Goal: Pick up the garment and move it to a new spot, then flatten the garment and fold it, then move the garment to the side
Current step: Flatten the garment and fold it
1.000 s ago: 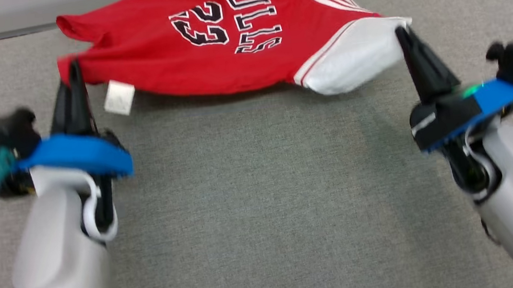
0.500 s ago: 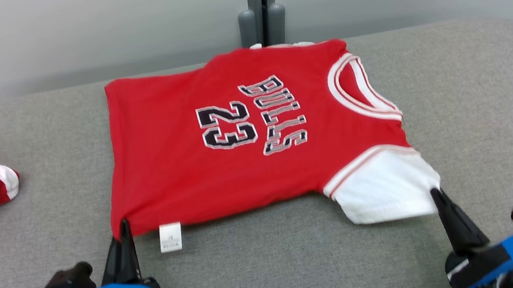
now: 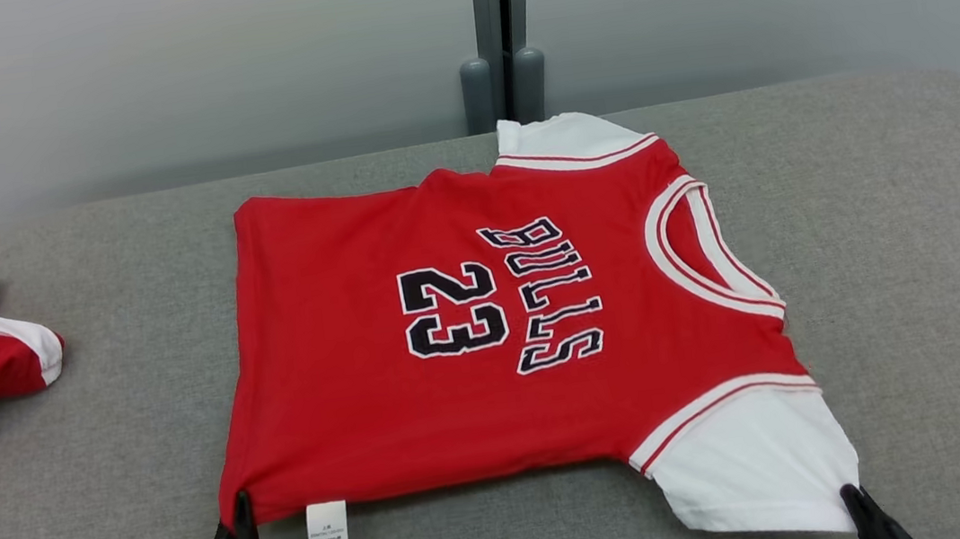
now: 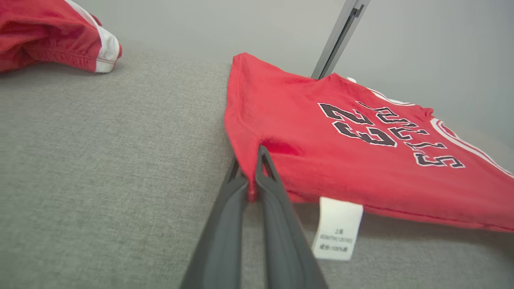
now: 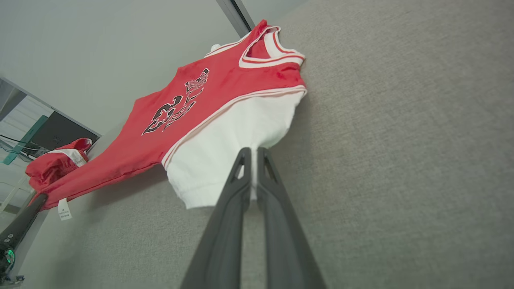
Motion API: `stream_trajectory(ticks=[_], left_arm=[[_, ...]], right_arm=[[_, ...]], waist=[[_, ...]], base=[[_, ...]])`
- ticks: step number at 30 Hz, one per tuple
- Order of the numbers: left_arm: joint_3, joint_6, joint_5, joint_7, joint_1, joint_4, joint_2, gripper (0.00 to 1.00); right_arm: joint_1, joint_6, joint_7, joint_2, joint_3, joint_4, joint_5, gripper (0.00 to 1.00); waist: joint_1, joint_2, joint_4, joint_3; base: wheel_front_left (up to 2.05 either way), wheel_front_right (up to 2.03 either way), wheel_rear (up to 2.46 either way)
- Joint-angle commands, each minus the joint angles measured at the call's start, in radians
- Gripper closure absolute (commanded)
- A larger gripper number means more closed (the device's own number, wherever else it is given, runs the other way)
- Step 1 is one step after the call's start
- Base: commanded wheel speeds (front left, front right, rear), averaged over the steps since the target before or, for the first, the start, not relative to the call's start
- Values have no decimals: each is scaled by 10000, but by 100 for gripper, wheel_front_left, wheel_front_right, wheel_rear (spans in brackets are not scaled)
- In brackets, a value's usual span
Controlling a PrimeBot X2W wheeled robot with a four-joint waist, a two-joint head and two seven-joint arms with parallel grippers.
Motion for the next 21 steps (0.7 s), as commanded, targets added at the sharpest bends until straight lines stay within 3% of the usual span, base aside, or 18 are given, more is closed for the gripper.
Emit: stream_trajectory(ticks=[1,6,11,21], left_arm=[[-54,91,107,89,167,-47,185,100],[-80,217,88,199,520,-260,240,100],[-123,299,48,319,624,-331,241,100],[-144,365,-26,445,67,-29,252,100]], right_arm=[[485,4,275,205,-193,-338,-199,100],[1162,4,950,734,-659,-1138,-561,100],[782,6,1236,996,-897,-1393,-799,100],[-1243,6,1467,843,-657,-336,-1046,100]], waist=[[1,3,23,-57],[1,3,10,-115],[1,3,-37,-146],[1,3,-211,-59]], base=[[0,0,0],[0,0,0],[0,0,0],[0,0,0]])
